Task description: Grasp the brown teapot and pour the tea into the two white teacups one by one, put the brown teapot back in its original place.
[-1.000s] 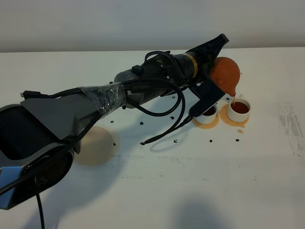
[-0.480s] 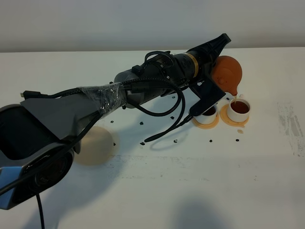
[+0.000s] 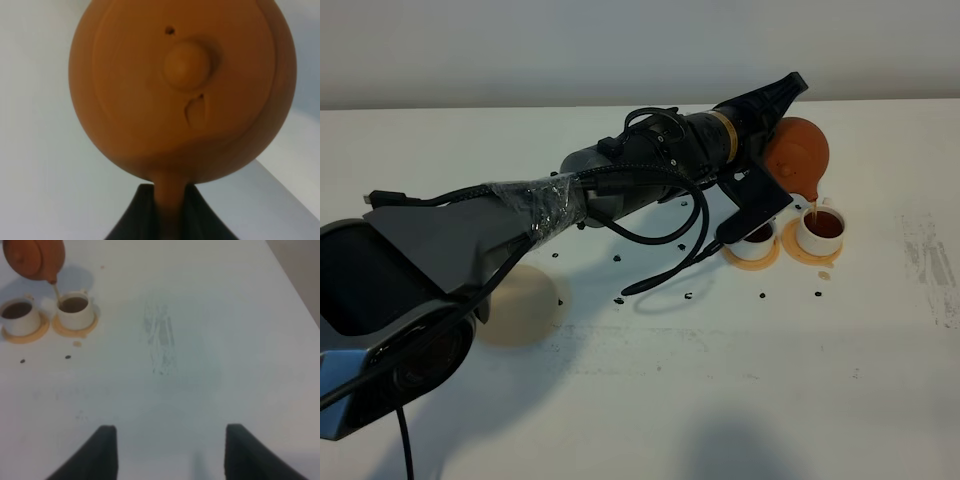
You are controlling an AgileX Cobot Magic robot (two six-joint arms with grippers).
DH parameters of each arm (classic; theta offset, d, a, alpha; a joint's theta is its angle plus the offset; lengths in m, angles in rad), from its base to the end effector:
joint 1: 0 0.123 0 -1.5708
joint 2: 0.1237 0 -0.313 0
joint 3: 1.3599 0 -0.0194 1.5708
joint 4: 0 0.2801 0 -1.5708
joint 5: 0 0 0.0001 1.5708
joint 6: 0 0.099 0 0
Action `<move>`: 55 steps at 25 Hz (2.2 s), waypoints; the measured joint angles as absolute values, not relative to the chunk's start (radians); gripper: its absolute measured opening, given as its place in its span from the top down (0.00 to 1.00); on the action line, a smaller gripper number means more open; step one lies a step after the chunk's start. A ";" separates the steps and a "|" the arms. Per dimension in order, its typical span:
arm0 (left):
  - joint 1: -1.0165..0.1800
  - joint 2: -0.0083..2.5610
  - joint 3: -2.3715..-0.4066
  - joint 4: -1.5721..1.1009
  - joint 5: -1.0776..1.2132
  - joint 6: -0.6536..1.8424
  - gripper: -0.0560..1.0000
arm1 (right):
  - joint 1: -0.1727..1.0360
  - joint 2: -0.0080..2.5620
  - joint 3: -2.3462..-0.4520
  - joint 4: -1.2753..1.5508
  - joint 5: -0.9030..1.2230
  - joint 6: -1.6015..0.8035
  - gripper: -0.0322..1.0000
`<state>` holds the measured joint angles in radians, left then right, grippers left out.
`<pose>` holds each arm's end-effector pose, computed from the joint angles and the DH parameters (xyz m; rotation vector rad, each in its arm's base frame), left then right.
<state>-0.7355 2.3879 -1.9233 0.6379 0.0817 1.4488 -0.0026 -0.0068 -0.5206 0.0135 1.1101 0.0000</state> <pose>0.4554 -0.4055 0.1798 2.1005 0.3733 0.8832 -0.0062 0.0012 0.2897 0.0014 2.0663 0.0146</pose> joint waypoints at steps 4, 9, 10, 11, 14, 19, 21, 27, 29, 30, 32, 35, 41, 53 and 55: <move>-0.738 2.388 -1.923 0.638 0.061 1.451 0.87 | -0.003 -0.007 -0.521 0.013 1.110 0.000 0.53; -0.739 2.388 -1.923 0.638 0.061 1.468 0.87 | -0.003 -0.007 -0.521 0.013 1.110 0.000 0.53; -0.739 2.388 -1.923 0.638 0.061 1.468 0.87 | -0.003 -0.007 -0.521 0.013 1.110 0.000 0.53; -0.739 2.388 -1.923 0.637 0.061 1.469 0.87 | -0.003 -0.007 -0.521 0.013 1.110 0.000 0.53; -0.739 2.388 -1.923 0.613 0.067 1.468 0.87 | -0.003 -0.007 -0.521 0.013 1.110 0.000 0.53; -0.739 2.388 -1.923 0.560 0.105 1.421 0.87 | -0.003 -0.007 -0.521 0.013 1.110 0.000 0.53; -0.739 2.388 -1.923 0.544 0.116 1.376 0.87 | -0.003 -0.007 -0.521 0.013 1.110 0.000 0.53; -0.739 2.375 -1.923 0.533 0.153 1.204 0.87 | -0.003 -0.007 -0.521 0.013 1.110 0.000 0.53; -0.739 2.367 -1.923 0.516 0.187 1.174 0.87 | -0.003 -0.007 -0.521 0.013 1.110 0.000 0.53; -0.739 2.363 -1.923 0.501 0.207 1.162 0.87 | -0.003 -0.007 -0.521 0.013 1.110 0.000 0.53; -0.739 2.347 -1.923 0.466 0.253 1.143 0.87 | -0.003 -0.007 -0.521 0.013 1.110 0.000 0.53; -0.739 2.307 -1.923 0.394 0.327 1.111 0.87 | -0.003 -0.007 -0.521 0.013 1.110 0.000 0.53; -0.746 2.187 -1.923 0.174 0.514 1.024 0.87 | -0.003 -0.007 -0.521 0.013 1.110 0.000 0.53; -0.776 1.968 -1.602 -0.059 0.567 0.871 0.87 | -0.003 -0.007 -0.521 0.013 1.110 0.000 0.53; -0.779 1.958 -1.573 -0.077 0.581 0.811 0.87 | -0.003 -0.007 -0.521 0.013 1.110 0.000 0.53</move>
